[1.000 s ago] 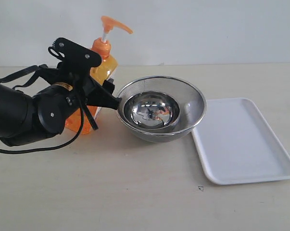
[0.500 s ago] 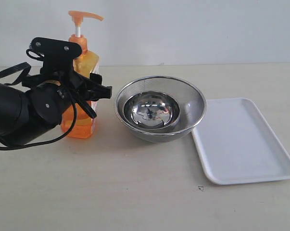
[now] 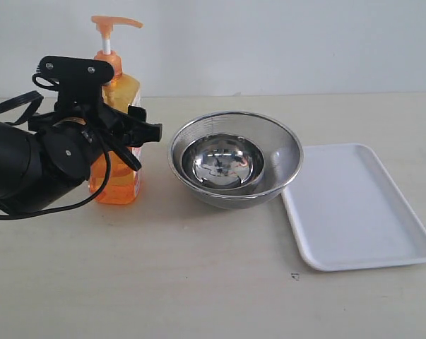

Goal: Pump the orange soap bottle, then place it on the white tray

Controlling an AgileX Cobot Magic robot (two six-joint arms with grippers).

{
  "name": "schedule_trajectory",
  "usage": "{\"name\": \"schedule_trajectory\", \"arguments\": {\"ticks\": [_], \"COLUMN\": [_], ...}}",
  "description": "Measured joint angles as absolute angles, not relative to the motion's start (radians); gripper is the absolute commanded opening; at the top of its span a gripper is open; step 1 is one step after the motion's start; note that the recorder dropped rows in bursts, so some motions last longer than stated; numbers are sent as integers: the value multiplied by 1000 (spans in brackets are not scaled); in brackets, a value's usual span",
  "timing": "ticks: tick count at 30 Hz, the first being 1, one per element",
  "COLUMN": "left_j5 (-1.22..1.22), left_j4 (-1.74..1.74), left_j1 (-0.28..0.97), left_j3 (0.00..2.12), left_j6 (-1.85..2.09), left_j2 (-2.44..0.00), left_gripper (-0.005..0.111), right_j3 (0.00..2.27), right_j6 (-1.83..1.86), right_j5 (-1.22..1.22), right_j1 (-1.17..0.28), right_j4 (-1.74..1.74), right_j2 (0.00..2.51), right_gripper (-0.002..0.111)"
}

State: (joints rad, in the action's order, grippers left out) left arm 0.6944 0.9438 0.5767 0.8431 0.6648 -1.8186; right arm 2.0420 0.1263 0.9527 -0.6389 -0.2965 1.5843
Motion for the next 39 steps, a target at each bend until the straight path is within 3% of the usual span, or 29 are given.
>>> {"name": "schedule_trajectory", "arguments": {"ticks": [26, 39], "left_j5": [706, 706], "left_j4": [942, 940], "left_j1": [577, 577], "left_j3": [837, 837], "left_j6": [513, 513], "left_j2": [-1819, -1819], "left_gripper": [5, 5], "right_j3": [2042, 2042], "right_j6": [-12, -253], "right_j5": [1100, 1210], "right_j1": [-639, -639], "right_j4": [-502, -1071], "right_j2": [1365, 1363], "right_gripper": [0, 0]}}
